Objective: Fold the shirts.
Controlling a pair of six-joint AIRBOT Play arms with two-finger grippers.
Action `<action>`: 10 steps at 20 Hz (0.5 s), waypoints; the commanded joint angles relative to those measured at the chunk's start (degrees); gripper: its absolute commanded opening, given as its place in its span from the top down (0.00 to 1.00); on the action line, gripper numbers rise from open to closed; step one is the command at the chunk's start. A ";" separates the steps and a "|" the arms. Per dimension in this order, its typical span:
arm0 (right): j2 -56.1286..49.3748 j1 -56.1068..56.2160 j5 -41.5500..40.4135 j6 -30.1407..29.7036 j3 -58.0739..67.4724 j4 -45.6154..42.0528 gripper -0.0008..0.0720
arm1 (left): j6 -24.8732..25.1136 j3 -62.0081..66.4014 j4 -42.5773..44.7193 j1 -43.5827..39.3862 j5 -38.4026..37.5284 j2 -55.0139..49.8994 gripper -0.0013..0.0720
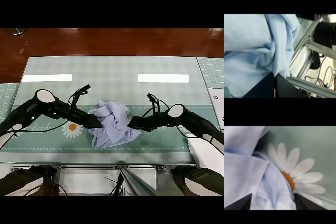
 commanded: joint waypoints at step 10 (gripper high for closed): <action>0.94 4.79 1.33 -3.65 0.48 2.03 0.96 | -0.70 2.27 -4.31 0.87 1.38 0.76 0.95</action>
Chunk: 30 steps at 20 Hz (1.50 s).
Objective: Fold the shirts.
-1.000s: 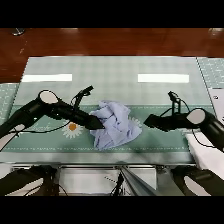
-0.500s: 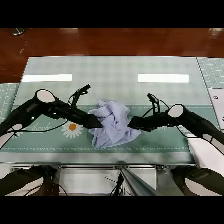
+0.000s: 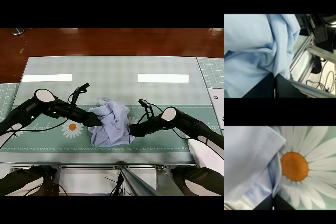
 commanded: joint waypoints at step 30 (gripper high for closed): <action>40.87 -11.72 30.62 17.70 50.01 -37.55 0.96 | -30.03 16.02 20.04 9.01 -19.30 40.19 0.95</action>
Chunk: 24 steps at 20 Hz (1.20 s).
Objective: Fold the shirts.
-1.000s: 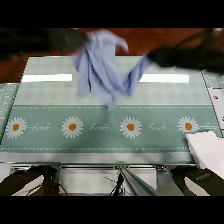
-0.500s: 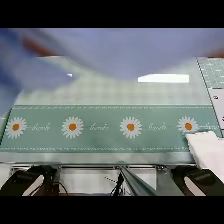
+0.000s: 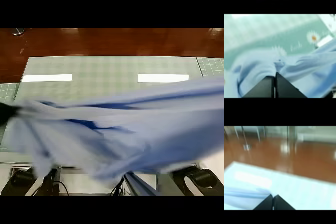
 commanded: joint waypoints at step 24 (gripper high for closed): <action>-29.51 -34.38 -9.70 -8.15 -30.91 3.87 0.13 | 14.40 -35.87 -4.48 26.82 14.36 -29.14 0.02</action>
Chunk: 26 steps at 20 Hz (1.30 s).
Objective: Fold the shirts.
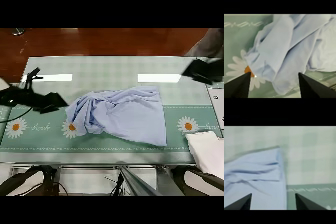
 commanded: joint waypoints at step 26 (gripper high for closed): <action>35.30 -11.87 -4.81 -4.92 -61.40 17.18 0.14 | 24.00 -30.42 -35.89 -6.03 16.28 5.46 0.95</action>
